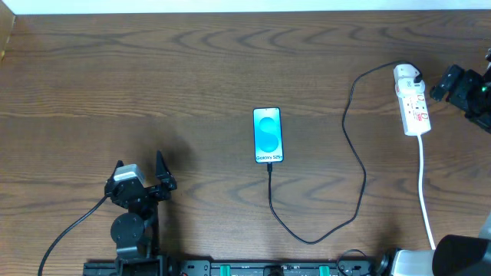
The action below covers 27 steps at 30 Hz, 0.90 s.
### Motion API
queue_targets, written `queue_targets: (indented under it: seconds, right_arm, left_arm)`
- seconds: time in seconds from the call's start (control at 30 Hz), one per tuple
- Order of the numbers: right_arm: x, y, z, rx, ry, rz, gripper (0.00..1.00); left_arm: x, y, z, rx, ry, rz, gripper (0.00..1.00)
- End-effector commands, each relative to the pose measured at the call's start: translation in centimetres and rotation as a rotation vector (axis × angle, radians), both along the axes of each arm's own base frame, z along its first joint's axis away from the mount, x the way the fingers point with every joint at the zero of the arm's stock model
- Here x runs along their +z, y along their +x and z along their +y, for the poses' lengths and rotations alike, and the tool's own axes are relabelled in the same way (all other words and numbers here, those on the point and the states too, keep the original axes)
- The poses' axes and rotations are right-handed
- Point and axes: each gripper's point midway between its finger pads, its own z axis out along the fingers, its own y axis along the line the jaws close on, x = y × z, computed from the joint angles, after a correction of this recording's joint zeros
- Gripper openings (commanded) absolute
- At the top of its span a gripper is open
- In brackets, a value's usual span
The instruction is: Plug charger to phone and switch on socket
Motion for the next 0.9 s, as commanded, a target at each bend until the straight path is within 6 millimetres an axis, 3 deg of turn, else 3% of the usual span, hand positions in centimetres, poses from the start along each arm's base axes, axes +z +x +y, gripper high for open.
queue_targets:
  seconds: [0.0, 0.3, 0.5, 0.87]
  right_arm:
    - [0.3, 0.0, -0.2, -0.008, -0.014, -0.005, 0.99]
    - [0.5, 0.5, -0.3, -0.008, -0.022, -0.026, 0.99]
    - [0.1, 1.2, -0.2, -0.128, 0.022, -0.085, 0.99]
    - [-3.6, 2.7, 3.6, -0.075, 0.001, -0.414, 0.99]
  left_arm:
    - [-1.8, 0.0, -0.1, -0.007, 0.01, 0.053, 0.88]
    - [-1.8, 0.0, -0.1, -0.007, 0.009, 0.053, 0.88]
    - [-1.8, 0.0, -0.1, -0.007, 0.009, 0.053, 0.88]
    - [-1.8, 0.0, -0.1, -0.007, 0.009, 0.053, 0.88]
